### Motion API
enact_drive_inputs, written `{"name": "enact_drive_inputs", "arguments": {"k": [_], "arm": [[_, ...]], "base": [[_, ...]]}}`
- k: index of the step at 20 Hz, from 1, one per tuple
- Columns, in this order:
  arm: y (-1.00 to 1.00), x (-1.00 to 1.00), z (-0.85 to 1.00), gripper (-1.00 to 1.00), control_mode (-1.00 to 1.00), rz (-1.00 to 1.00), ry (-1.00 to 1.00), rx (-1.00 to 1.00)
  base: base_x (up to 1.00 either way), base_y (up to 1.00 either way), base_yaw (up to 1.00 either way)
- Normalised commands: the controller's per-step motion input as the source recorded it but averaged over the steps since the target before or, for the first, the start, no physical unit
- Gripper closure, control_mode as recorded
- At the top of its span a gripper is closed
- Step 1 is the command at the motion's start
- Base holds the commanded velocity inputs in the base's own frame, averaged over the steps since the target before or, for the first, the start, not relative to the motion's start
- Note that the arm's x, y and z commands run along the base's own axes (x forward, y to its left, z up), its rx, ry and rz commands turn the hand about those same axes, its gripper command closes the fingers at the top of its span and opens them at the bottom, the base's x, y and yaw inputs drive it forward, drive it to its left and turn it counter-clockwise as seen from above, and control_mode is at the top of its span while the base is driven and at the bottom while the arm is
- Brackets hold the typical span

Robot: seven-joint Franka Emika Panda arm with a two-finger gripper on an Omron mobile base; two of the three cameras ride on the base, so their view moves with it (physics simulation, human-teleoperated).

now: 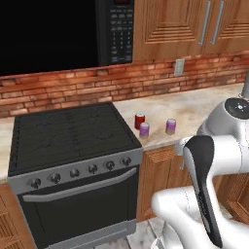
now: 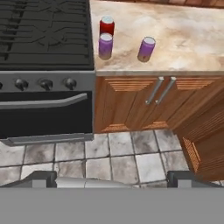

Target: Four empty soda cans are scattered around the kitchen. Gather all the cans and cluster them next to the stove for recycling.

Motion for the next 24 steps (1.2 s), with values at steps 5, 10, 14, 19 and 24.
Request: {"name": "enact_drive_inputs", "arguments": {"k": [5, 10, 14, 19, 24], "arm": [[0.0, 0.0, 0.0, -1.0, 1.0, 0.0, 0.0, 0.0], [0.0, 0.0, 0.0, -1.0, 1.0, 0.0, 0.0, 0.0], [0.0, 0.0, 0.0, -1.0, 1.0, 0.0, 0.0, 0.0], [0.0, 0.0, 0.0, -1.0, 1.0, 0.0, 0.0, 0.0], [0.0, 0.0, 0.0, -1.0, 1.0, 0.0, 0.0, 0.0]], "base": [[-0.62, 0.58, 0.21], [-0.34, 0.43, 0.43], [-0.22, 0.2, 0.5], [-0.16, 0.17, 0.5], [-0.03, 0.19, 0.5]]}}
